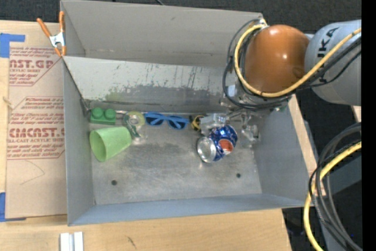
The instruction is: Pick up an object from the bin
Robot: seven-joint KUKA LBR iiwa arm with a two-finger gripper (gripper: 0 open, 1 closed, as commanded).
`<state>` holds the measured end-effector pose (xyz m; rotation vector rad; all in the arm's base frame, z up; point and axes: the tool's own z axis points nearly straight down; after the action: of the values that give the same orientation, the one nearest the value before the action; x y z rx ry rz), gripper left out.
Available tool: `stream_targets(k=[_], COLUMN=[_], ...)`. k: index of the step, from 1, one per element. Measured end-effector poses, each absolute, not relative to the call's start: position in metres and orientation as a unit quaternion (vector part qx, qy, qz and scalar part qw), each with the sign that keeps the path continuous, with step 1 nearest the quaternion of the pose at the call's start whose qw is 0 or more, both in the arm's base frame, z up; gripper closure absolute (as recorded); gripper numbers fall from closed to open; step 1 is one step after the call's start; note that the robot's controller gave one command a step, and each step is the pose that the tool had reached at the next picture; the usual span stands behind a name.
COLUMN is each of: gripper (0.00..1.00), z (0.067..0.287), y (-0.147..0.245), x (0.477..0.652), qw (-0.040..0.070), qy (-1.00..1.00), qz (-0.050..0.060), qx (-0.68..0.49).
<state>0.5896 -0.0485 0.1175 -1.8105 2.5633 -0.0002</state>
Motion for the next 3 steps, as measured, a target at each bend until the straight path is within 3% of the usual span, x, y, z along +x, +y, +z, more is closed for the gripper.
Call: stream_targets(k=[1,2,3], gripper=[0.00,0.00,1.00], z=[0.0698,0.0704,0.0705], y=[-0.0640,-0.0630,-0.0628], x=[0.5791,0.5801,0.5801], qw=[0.002,0.004,0.004], qy=[0.866,0.866,0.866], qz=[0.000,0.000,0.000], qx=[-0.500,-0.500,-0.500])
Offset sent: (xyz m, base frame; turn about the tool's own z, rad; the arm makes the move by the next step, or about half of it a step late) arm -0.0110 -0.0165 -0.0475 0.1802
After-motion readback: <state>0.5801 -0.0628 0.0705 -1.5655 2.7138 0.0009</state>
